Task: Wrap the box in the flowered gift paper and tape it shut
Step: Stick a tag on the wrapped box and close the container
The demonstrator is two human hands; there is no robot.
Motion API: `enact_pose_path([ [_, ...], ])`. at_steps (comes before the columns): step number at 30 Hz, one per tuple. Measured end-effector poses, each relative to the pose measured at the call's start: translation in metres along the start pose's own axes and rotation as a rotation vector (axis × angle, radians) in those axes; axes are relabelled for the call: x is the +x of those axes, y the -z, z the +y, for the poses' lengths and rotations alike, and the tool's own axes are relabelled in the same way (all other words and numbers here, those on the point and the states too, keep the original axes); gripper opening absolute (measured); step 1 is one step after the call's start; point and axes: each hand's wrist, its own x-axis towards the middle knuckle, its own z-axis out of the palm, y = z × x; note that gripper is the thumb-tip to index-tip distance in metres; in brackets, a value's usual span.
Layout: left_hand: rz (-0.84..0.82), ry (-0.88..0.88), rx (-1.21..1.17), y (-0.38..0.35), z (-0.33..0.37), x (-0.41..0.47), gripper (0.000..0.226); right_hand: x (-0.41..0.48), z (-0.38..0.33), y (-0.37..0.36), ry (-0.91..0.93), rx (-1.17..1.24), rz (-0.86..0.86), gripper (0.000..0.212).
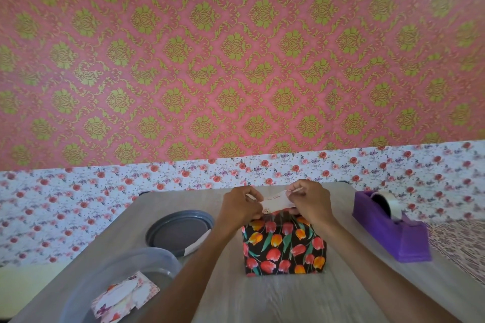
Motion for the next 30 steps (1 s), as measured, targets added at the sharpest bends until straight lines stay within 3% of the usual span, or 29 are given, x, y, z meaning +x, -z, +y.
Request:
enact_pose_path([
  [3, -0.018, 0.019, 0.047, -0.002, 0.001, 0.003, 0.011, 0.005, 0.004, -0.001, -0.044, -0.054, 0.012, 0.005],
  [11, -0.013, -0.040, 0.272, -0.013, 0.011, 0.017, 0.012, 0.016, 0.004, -0.001, -0.031, -0.262, -0.003, 0.026],
  [18, 0.004, -0.062, 0.417, -0.020, 0.011, 0.027, 0.017, 0.021, 0.003, -0.003, -0.015, -0.360, -0.003, 0.026],
  [25, -0.038, -0.035, 0.595, -0.027, 0.013, 0.035, 0.020, 0.020, 0.000, -0.007, 0.037, -0.481, -0.051, 0.051],
  [30, -0.037, -0.015, 0.735, -0.025, 0.012, 0.037, 0.012, 0.018, 0.001, -0.001, 0.071, -0.559, -0.050, 0.043],
])
